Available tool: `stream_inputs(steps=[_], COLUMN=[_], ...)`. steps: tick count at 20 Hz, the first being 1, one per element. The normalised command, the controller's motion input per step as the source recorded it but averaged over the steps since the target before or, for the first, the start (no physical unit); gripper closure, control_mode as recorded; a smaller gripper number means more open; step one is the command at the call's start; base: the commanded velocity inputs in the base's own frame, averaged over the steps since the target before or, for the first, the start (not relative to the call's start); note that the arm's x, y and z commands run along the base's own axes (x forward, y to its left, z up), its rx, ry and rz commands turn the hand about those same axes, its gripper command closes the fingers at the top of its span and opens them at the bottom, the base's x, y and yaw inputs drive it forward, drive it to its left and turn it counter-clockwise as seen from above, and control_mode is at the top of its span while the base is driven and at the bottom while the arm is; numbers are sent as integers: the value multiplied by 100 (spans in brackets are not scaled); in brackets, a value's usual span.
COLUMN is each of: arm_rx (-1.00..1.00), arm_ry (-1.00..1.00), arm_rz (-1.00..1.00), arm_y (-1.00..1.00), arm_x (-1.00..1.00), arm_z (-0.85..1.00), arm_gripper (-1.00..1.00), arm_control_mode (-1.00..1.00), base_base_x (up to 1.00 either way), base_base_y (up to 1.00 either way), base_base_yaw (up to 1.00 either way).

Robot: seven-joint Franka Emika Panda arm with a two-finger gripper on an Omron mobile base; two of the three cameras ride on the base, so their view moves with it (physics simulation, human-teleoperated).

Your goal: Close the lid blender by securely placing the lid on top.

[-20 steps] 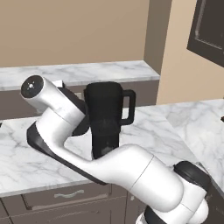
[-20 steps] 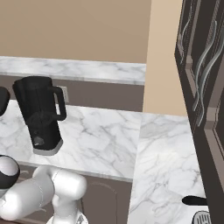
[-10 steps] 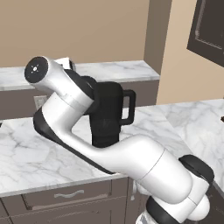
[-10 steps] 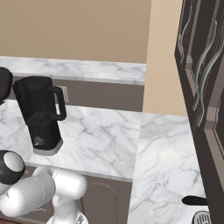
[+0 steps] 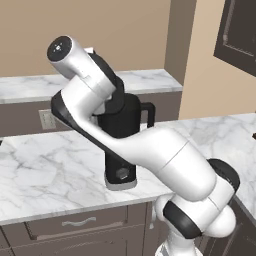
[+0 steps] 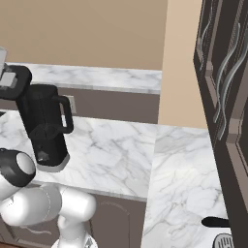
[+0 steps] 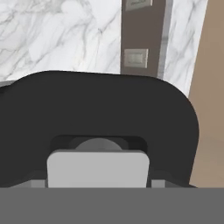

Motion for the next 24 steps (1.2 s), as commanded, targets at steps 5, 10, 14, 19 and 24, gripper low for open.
stream_inputs(steps=[5,10,14,19,24], arm_rx=[0,0,1,6,8], arm_ry=[4,2,5,10,10], arm_rz=[0,0,0,3,8], arm_y=[-20,-46,-54,-32,-21], arm_x=[45,30,4,50,51], arm_z=[0,12,33,7,-20], arm_gripper=[100,100,100,100,100], arm_control_mode=[-100,-100,-100,-100,-100], base_base_x=[0,0,0,0,0], base_base_y=[0,0,0,0,0], base_base_yaw=[0,0,0,0,0])
